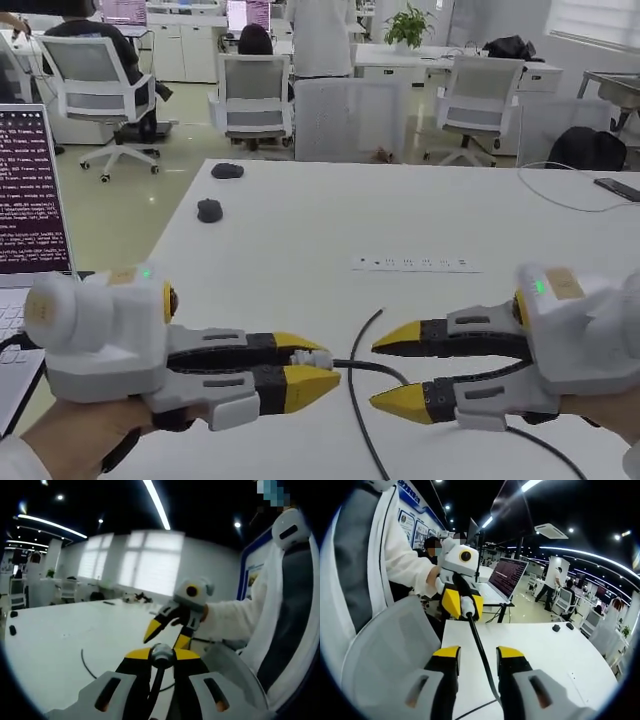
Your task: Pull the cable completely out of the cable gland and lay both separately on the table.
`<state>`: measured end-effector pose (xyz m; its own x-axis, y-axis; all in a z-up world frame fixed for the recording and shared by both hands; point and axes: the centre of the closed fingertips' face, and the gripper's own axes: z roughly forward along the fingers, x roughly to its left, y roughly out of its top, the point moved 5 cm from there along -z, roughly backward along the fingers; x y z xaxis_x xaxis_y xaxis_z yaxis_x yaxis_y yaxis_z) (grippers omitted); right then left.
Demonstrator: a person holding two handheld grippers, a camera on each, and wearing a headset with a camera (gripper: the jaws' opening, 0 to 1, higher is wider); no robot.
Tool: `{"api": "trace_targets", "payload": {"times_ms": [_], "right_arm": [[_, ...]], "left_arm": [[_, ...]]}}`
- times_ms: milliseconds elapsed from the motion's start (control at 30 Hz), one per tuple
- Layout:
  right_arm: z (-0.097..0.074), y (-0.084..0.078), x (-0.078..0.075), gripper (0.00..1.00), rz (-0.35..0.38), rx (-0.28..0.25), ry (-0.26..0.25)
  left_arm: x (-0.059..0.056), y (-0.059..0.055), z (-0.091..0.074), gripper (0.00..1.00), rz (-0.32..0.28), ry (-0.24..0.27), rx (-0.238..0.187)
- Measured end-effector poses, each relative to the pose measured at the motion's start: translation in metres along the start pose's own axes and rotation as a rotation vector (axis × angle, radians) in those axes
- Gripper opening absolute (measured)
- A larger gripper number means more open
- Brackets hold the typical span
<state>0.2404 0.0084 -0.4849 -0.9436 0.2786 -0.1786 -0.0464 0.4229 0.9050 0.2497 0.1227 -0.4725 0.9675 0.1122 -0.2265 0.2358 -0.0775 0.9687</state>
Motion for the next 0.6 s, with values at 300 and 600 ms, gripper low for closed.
{"api": "trace_targets", "payload": {"times_ms": [300,600], "right_arm": [[0.006,0.010,0.002,0.19,-0.010,-0.029,0.034],[0.010,0.011,0.004,0.06,-0.033,-0.034,0.051]], "left_arm": [[-0.002,-0.001,0.003,0.17,0.008,-0.012,0.009],[-0.002,-0.002,0.003,0.17,0.002,-0.011,0.001]]}}
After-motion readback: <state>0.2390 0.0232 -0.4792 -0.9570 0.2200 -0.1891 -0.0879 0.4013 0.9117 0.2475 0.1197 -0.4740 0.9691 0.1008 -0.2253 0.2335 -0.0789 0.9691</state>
